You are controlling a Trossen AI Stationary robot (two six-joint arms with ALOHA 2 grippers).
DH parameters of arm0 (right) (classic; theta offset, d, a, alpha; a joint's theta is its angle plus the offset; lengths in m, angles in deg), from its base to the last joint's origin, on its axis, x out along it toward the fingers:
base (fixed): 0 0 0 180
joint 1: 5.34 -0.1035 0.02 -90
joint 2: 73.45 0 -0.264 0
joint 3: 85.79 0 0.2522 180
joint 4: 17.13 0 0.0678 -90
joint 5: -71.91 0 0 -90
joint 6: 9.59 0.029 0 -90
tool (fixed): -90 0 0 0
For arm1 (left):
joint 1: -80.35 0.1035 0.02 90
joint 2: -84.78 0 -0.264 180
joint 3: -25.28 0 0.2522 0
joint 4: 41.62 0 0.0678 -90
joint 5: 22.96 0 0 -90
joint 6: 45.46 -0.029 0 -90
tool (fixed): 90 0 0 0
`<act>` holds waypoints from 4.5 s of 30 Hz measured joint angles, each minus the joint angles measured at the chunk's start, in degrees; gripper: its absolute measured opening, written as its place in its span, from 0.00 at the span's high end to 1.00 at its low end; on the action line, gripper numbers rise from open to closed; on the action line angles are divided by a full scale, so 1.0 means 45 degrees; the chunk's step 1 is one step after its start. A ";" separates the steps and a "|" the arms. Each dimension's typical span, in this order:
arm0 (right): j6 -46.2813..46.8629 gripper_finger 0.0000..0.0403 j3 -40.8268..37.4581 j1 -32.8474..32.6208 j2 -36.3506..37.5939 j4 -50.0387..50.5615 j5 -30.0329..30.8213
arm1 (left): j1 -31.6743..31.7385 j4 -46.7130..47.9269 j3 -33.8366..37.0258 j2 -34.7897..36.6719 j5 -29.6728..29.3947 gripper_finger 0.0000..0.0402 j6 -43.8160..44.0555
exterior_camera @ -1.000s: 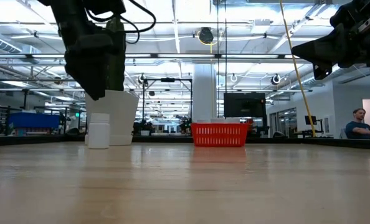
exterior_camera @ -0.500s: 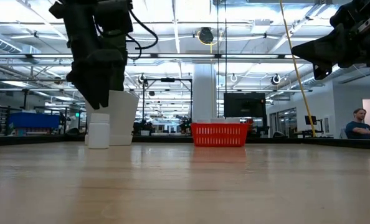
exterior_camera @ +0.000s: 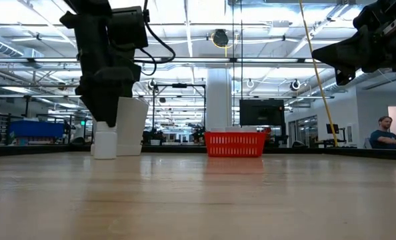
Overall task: Pick and place pill bottles into a basket
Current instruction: Put the white pill bottle into the red bin
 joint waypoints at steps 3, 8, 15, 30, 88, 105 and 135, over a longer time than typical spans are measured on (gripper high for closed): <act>-0.0002 0.99 -0.0002 0.0000 0.0000 0.0000 0.0000 | 0.0000 -0.0005 0.0000 -0.0005 0.0012 0.43 -0.0017; -0.0002 0.99 0.0001 0.0004 0.0000 0.0000 0.0000 | 0.0000 -0.0039 0.0000 -0.0005 0.0523 0.44 -0.0340; 0.0001 0.99 -0.0004 0.0004 0.0003 0.0000 0.0000 | 0.0000 -0.0238 0.0000 -0.0005 0.0776 0.61 -0.0374; -0.0002 0.99 -0.0001 0.0003 0.0005 0.0000 0.0000 | -0.0619 -0.3483 -0.0680 -0.0005 0.2211 0.61 -0.0327; -0.0001 0.99 0.0000 0.0001 -0.0079 0.0009 0.0003 | 0.3220 0.3173 -1.4848 -0.9641 0.3005 0.61 -0.7220; 0.0002 0.99 -0.0004 0.0000 -0.0141 -0.0001 0.0004 | 0.3259 0.2963 -1.4843 -1.0511 0.3148 0.61 -0.7529; 0.0000 0.99 -0.0004 0.0004 -0.0167 0.0005 0.0000 | 0.3230 0.2616 -1.4649 -1.1202 0.3836 0.43 -0.7510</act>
